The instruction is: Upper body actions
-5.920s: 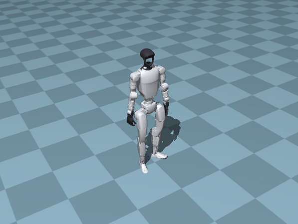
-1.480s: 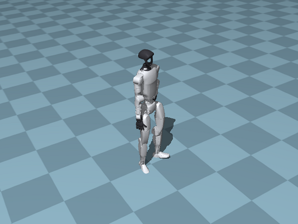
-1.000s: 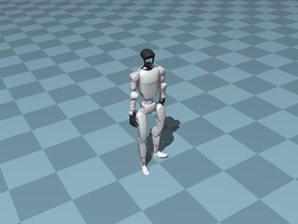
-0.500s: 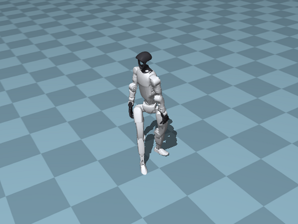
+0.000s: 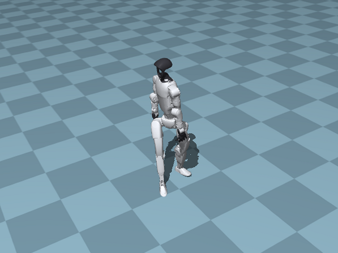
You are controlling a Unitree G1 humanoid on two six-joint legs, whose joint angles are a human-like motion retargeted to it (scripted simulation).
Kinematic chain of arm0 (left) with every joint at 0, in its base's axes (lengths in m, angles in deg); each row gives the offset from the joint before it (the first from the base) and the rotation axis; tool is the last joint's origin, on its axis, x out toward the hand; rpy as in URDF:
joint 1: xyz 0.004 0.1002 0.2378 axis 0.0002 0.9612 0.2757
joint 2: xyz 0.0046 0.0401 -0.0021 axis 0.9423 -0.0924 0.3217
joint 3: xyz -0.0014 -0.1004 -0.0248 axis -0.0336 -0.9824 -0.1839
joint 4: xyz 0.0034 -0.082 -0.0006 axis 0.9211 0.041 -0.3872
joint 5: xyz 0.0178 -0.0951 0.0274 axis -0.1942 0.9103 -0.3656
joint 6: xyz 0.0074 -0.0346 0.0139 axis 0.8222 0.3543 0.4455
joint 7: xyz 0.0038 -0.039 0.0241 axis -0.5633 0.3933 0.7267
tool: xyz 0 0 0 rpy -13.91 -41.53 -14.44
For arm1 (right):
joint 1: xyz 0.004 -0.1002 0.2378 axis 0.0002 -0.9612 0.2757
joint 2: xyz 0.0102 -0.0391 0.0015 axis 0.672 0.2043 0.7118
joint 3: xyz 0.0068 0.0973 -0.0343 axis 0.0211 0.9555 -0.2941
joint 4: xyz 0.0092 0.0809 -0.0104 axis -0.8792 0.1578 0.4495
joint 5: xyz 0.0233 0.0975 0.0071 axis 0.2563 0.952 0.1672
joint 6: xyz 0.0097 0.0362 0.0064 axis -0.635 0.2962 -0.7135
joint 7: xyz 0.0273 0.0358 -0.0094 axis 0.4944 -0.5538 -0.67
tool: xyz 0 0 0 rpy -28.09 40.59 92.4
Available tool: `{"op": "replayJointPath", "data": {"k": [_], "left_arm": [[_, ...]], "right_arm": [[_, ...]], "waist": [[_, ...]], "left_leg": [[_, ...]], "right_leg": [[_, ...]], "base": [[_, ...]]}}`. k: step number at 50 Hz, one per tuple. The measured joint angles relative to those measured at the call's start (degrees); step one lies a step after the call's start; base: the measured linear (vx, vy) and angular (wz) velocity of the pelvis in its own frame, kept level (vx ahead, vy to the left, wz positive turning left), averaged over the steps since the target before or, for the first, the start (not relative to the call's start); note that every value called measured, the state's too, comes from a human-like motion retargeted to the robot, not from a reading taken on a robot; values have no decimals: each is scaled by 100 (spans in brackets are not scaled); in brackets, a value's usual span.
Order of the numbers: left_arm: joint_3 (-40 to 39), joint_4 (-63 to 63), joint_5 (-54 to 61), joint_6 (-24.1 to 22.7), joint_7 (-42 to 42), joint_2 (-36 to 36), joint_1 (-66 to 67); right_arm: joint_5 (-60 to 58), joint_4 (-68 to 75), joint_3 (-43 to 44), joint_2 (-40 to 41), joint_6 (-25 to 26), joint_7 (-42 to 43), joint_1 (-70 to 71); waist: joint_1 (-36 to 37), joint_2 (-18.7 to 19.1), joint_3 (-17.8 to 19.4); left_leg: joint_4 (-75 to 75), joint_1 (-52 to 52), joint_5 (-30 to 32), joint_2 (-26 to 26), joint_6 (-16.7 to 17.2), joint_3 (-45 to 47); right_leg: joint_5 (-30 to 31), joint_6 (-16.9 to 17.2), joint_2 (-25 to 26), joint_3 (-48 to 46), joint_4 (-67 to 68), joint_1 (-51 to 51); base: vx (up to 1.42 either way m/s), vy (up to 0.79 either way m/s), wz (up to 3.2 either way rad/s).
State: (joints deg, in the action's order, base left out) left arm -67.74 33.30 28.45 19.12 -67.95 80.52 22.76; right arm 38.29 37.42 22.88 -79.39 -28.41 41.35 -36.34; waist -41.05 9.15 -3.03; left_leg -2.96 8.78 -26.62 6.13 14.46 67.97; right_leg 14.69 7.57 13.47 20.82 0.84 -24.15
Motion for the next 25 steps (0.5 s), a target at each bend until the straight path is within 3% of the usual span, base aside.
{"op": "replayJointPath", "data": {"k": [5,11,17,25], "left_arm": [[-46,-145,11,69,71,48,-107],[51,-313,291,-13,118,52,-327],[267,-298,349,-74,42,209,-416],[81,136,413,265,267,779,-583]], "right_arm": [[49,0,55,-142,-32,-2,-155],[87,0,243,-369,-47,-15,-438],[41,0,486,-538,-53,43,-628],[53,-236,652,-624,-36,-88,-589]], "waist": [[485,-79,-73],[1241,-289,-80],[2130,-527,-5],[3465,-982,4]], "left_leg": [[119,-148,27,34,-171,-445],[204,-354,144,86,-463,-1206],[145,-594,337,150,-700,-2114],[-36,-935,544,6,-851,-3264]], "right_leg": [[-290,-441,-149,-227,62,98],[-775,-704,-657,-1015,37,465],[-1331,-805,-1190,-2025,37,1028],[-1807,-713,-1791,-3449,6,1686]], "base": [[19,-9,143],[23,-6,220],[25,1,239],[17,2,168]]}}
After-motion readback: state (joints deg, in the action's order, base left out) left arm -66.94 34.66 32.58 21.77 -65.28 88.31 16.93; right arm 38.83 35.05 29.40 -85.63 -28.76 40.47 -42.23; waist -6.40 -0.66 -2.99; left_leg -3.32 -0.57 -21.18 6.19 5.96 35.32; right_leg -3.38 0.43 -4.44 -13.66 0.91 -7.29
